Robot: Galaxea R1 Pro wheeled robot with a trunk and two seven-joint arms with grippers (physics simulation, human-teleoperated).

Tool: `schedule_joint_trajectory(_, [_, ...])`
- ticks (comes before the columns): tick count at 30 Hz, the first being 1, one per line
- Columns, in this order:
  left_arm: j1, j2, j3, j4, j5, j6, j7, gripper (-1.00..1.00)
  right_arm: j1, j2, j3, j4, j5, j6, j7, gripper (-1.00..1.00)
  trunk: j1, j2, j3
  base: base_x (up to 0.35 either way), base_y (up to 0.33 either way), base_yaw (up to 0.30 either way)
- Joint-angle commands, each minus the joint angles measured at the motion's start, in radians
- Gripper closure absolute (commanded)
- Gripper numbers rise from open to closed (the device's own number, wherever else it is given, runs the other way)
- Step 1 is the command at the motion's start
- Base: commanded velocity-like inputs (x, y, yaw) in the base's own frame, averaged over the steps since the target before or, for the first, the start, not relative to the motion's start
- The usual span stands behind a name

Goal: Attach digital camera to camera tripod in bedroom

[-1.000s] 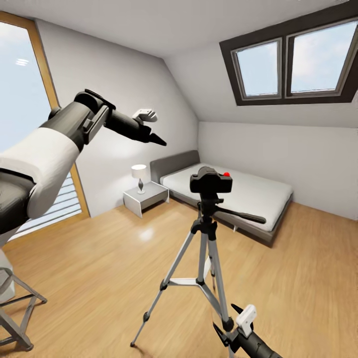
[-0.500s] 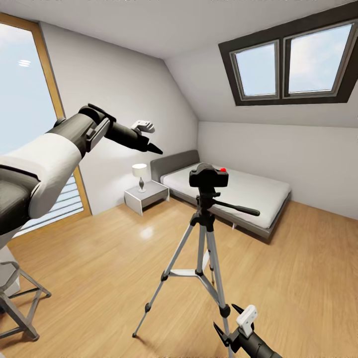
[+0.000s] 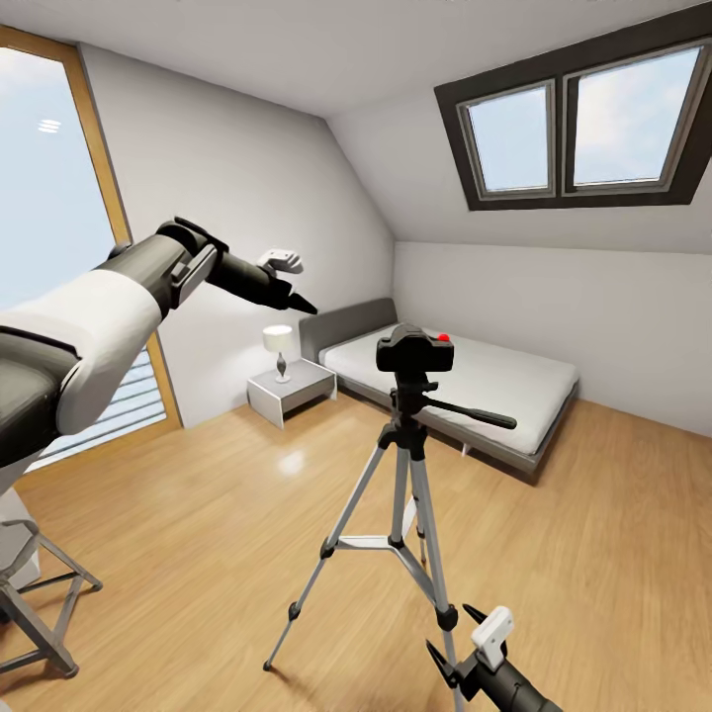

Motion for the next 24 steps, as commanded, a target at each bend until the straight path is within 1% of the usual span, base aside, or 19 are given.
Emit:
schedule_joint_trajectory(1, [0.000,0.000,0.004,0.007,-0.006,0.003,0.005,-1.00,0.000,-0.001,-0.001,0.001,0.006,-0.005,-0.003,-1.00,0.000,-0.001,-0.001,-0.001,0.000,0.000])
schedule_joint_trajectory(7, [0.000,-0.001,0.004,0.064,-0.006,-0.059,0.066,-1.00,0.000,-0.001,-0.020,0.001,0.006,-0.004,-0.005,-1.00,0.000,-0.001,-0.001,0.000,0.000,0.000])
schedule_joint_trajectory(12, [0.000,-0.002,0.004,0.108,-0.005,-0.111,0.093,-1.00,-0.001,-0.001,-0.036,0.001,0.006,-0.004,-0.005,-1.00,0.000,-0.001,-0.001,0.000,0.000,0.000])
schedule_joint_trajectory(18, [0.000,-0.002,0.004,0.129,-0.005,-0.131,0.102,-1.00,-0.001,-0.001,-0.053,0.001,0.006,-0.004,-0.005,-1.00,0.000,-0.001,-0.001,0.000,0.000,0.000])
schedule_joint_trajectory(24, [0.000,0.000,0.004,0.153,-0.004,-0.139,0.105,-1.00,0.000,-0.001,-0.083,0.001,0.006,-0.003,-0.004,-1.00,0.000,-0.001,-0.001,0.000,0.000,0.000])
